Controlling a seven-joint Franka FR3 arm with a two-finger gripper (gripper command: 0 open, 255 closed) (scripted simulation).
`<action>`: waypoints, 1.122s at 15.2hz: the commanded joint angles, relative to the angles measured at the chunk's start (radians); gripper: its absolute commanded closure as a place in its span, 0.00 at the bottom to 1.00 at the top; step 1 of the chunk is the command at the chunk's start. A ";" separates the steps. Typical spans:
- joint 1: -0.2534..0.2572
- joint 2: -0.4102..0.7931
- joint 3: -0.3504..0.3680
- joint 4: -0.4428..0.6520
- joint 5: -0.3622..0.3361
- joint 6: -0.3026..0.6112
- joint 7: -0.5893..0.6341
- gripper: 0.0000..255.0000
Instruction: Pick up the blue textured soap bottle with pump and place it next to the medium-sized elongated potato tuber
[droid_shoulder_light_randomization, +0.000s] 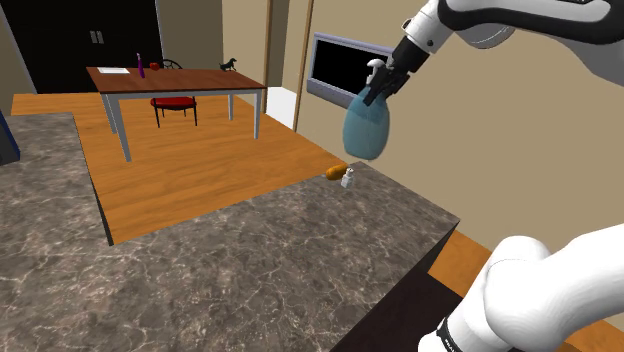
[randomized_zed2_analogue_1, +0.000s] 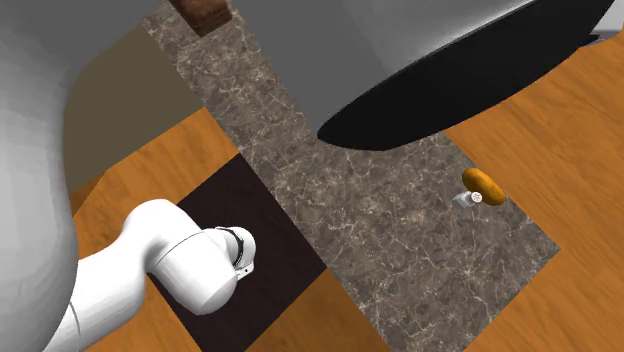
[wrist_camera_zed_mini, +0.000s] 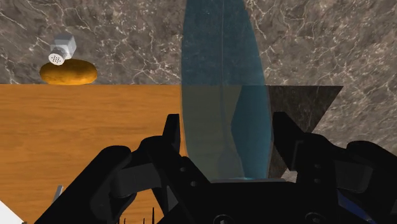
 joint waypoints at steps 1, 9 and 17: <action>-0.004 0.033 -0.048 0.034 0.005 -0.005 -0.055 1.00; -0.007 0.222 -0.243 0.233 0.077 -0.052 -0.271 1.00; -0.062 0.533 -0.456 0.541 0.298 -0.176 -0.526 1.00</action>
